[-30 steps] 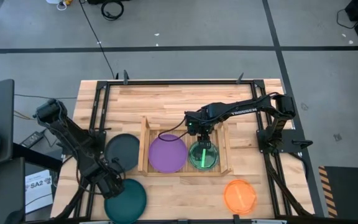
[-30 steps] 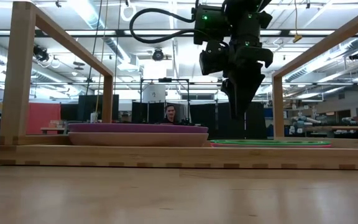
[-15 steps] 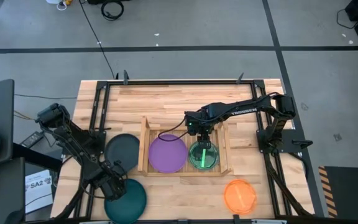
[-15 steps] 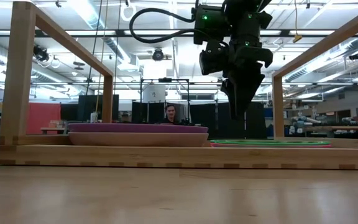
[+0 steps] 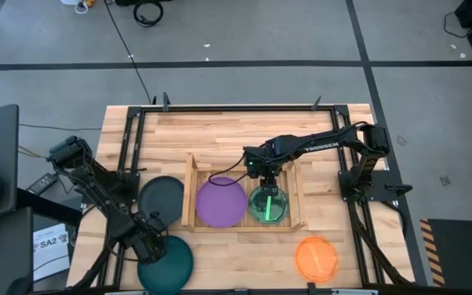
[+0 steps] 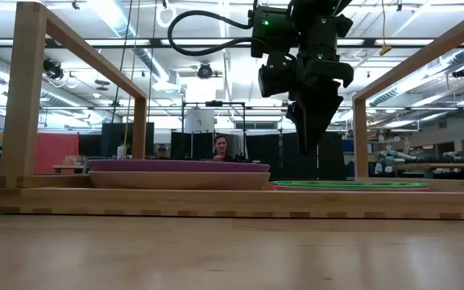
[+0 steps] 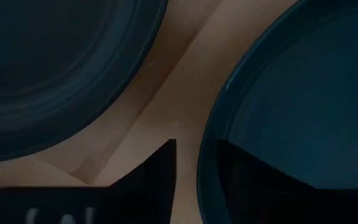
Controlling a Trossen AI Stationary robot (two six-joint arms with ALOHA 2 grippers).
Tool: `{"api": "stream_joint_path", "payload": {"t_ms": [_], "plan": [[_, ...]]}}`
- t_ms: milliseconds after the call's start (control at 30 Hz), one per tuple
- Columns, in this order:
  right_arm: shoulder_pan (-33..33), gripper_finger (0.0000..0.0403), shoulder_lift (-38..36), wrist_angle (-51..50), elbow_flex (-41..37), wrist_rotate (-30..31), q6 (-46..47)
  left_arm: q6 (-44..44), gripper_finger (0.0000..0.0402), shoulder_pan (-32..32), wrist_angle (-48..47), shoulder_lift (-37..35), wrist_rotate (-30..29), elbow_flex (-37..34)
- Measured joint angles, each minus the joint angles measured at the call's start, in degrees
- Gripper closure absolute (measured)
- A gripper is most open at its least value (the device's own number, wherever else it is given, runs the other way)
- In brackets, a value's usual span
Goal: Place and stack plates onto a shelf
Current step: Stack the dark green plate on top of the violet plate on the shelf
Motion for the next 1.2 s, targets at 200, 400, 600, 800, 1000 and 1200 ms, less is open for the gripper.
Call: {"api": "stream_joint_path", "payload": {"t_ms": [200,400,600,800,1000,1200], "plan": [[-0.01,0.0184,0.00,0.00,0.00,0.01,0.00,0.13,0.0348,0.00,0.09,0.00,0.00,0.01],[-0.01,0.0184,0.00,0.00,0.00,0.01,0.00,0.17,0.0389,0.00,0.05,-0.17,0.15,0.68],[-0.01,0.0184,0.00,0.01,0.00,0.01,0.00,3.77,0.0380,0.02,-0.92,-0.11,-0.46,3.51],[-0.01,0.0184,0.00,0.02,0.00,0.01,0.00,9.53,0.0388,0.64,-2.31,-0.60,0.45,7.73],[-0.01,0.0184,0.00,0.04,0.00,0.01,0.00,17.60,0.0385,2.82,-2.58,-1.76,2.23,12.85],[-0.01,0.0184,0.00,0.04,0.00,0.01,0.00,26.14,0.0386,6.71,-2.80,-1.68,7.78,19.22]]}}
